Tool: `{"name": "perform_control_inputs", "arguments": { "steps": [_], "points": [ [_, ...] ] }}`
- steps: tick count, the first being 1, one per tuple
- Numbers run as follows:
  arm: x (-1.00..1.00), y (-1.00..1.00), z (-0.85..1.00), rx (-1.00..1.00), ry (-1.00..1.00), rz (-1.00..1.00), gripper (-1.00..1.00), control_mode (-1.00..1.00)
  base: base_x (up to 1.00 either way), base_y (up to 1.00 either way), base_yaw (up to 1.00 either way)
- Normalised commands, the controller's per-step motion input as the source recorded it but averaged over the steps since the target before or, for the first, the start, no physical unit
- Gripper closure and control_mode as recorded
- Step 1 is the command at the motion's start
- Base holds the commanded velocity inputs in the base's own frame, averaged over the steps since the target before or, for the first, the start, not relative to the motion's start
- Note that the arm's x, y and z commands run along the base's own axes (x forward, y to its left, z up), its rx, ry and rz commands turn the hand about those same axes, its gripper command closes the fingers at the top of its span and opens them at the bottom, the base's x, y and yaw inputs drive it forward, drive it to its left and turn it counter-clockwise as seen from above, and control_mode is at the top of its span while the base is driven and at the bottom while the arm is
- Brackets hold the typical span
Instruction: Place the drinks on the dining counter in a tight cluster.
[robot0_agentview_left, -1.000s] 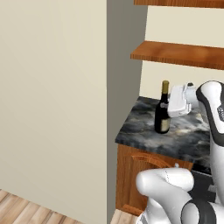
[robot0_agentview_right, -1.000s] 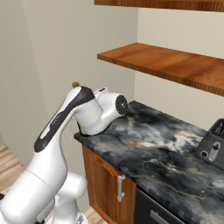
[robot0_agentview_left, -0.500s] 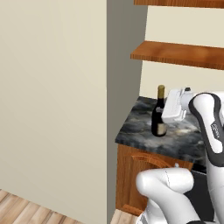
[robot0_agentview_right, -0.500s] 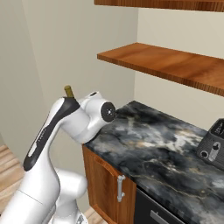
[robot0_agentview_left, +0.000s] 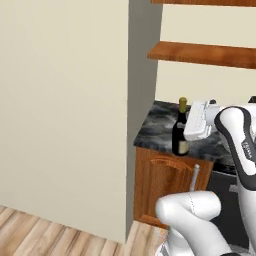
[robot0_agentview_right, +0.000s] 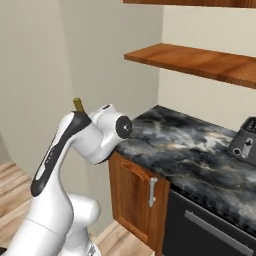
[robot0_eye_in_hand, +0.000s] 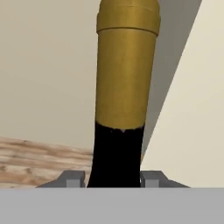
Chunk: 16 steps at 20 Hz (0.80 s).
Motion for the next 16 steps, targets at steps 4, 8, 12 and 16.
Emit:
{"name": "perform_control_inputs", "arguments": {
  "steps": [4, 8, 12, 16],
  "points": [
    [0.0, 0.0, 0.0, 0.0, 0.0, 0.0, 1.0, 1.0, -1.0, 0.0, -0.56],
    [0.0, 0.0, 0.0, 0.0, 0.0, 0.0, 1.0, 1.0, -0.53, -0.01, -0.74],
    [0.0, 0.0, 0.0, 0.0, 0.0, 0.0, 1.0, 1.0, 0.07, -0.29, -0.83],
    [0.0, 0.0, 0.0, 0.0, 0.0, 0.0, 1.0, 1.0, 0.03, -0.18, -0.88]
  ]
}}
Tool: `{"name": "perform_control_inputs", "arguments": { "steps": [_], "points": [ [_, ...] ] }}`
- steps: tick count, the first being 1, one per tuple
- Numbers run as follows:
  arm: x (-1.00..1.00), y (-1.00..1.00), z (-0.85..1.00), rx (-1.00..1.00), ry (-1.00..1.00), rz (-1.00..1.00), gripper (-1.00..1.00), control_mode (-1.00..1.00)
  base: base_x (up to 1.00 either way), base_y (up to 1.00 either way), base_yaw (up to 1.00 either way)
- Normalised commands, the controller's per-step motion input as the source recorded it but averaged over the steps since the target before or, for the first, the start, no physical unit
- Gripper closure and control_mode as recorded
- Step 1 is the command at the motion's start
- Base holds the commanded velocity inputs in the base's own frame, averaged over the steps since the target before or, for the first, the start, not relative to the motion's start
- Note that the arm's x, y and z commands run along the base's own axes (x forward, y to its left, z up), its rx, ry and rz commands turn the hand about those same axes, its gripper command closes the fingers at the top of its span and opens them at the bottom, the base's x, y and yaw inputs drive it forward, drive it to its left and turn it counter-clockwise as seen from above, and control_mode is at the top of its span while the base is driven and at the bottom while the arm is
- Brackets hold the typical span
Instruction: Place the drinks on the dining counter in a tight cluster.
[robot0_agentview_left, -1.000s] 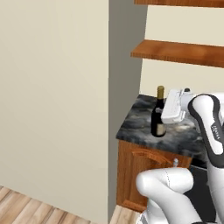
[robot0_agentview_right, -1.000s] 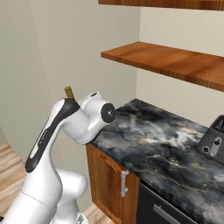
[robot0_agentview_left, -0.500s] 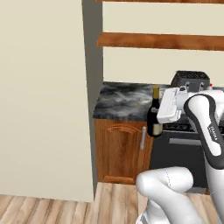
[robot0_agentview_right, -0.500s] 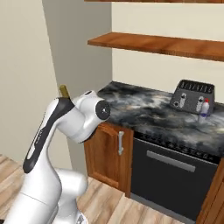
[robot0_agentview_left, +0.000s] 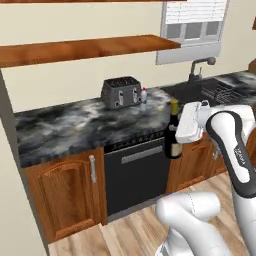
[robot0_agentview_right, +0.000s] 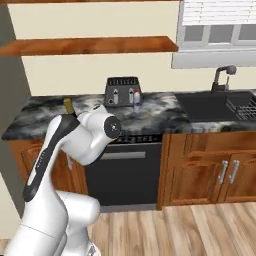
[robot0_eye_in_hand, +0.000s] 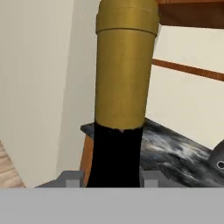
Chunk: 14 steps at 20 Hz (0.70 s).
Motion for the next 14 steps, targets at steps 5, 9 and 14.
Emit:
{"name": "perform_control_inputs", "arguments": {
  "steps": [5, 9, 14],
  "points": [
    [0.0, 0.0, 0.0, 0.0, 0.0, 0.0, 1.0, 1.0, 0.06, 0.0, -0.94],
    [0.0, 0.0, 0.0, 0.0, 0.0, 0.0, 1.0, 1.0, 0.06, 0.07, -0.94],
    [0.0, 0.0, 0.0, 0.0, 0.0, 0.0, 1.0, 1.0, 0.0, 0.03, -1.0]
  ]
}}
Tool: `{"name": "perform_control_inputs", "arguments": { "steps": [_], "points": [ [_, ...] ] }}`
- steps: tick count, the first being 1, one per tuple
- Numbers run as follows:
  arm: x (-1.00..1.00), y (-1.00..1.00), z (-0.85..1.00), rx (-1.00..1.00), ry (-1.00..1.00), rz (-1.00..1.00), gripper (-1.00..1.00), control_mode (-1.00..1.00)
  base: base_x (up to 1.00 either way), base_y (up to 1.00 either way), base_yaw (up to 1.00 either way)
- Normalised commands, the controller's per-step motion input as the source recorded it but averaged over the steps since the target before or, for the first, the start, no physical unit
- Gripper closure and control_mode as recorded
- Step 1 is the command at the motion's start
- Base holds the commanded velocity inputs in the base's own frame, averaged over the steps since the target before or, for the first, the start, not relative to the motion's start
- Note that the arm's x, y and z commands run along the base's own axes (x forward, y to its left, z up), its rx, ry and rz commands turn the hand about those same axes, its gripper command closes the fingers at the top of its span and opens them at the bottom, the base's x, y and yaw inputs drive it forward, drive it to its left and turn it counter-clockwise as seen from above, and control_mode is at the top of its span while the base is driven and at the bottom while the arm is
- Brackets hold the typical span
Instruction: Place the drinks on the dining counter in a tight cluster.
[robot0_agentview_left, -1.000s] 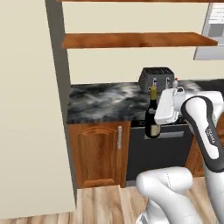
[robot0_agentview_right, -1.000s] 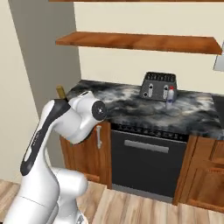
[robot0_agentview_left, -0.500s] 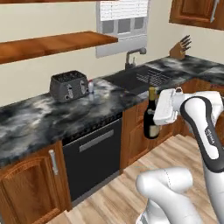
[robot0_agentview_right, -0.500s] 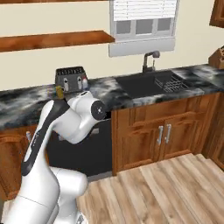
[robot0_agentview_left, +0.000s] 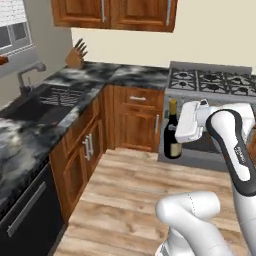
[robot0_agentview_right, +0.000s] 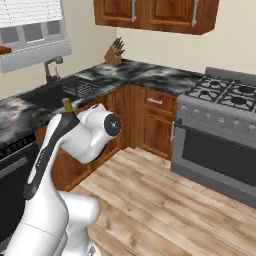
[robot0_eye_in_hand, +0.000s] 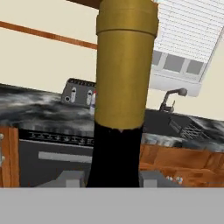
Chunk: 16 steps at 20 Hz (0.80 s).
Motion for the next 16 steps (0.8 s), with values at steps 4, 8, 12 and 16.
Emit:
{"name": "perform_control_inputs", "arguments": {
  "steps": [4, 8, 12, 16],
  "points": [
    [0.0, 0.0, 0.0, 0.0, 0.0, 0.0, 1.0, 1.0, 0.16, 0.16, -0.97],
    [0.0, 0.0, 0.0, 0.0, 0.0, 0.0, 1.0, 1.0, 0.27, 0.28, -0.94],
    [0.0, 0.0, 0.0, 0.0, 0.0, 0.0, 1.0, 1.0, 0.21, 0.23, -0.96],
    [0.0, 0.0, 0.0, 0.0, 0.0, 0.0, 1.0, 1.0, 0.17, 0.18, -0.98]
  ]
}}
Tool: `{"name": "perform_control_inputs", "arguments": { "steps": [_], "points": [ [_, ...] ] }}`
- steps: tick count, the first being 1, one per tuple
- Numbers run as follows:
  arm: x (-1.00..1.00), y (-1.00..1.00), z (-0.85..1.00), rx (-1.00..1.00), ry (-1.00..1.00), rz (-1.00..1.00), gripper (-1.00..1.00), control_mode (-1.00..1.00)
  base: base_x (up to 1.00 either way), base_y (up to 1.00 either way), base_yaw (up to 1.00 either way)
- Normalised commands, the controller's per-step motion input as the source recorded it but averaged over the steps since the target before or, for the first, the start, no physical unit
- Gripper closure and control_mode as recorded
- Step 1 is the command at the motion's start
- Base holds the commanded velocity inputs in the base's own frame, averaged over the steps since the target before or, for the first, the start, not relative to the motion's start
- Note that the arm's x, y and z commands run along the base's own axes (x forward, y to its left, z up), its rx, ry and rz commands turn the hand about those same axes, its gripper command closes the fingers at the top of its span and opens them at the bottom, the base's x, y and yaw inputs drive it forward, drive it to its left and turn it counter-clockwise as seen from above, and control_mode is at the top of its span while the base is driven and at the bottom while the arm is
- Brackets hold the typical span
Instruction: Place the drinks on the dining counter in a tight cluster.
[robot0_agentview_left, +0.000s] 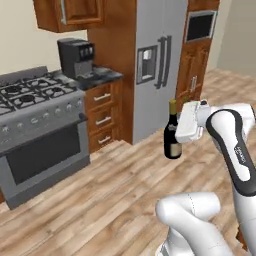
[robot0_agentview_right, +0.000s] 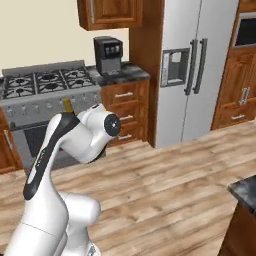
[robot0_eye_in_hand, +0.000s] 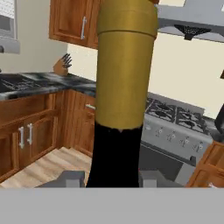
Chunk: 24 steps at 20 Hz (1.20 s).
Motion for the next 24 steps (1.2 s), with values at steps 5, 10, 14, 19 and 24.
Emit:
{"name": "perform_control_inputs", "arguments": {
  "steps": [5, 10, 14, 19, 24],
  "points": [
    [0.0, 0.0, 0.0, 0.0, 0.0, 0.0, 1.0, 1.0, 0.2, 0.19, -0.97],
    [0.0, 0.0, 0.0, 0.0, 0.0, 0.0, 1.0, 1.0, 0.98, 0.39, -0.49],
    [0.0, 0.0, 0.0, 0.0, 0.0, 0.0, 1.0, 1.0, 1.0, 0.8, -0.53],
    [0.0, 0.0, 0.0, 0.0, 0.0, 0.0, 1.0, 1.0, 0.6, 0.52, -0.84],
    [0.0, 0.0, 0.0, 0.0, 0.0, 0.0, 1.0, 1.0, 0.58, 0.51, -0.85]
  ]
}}
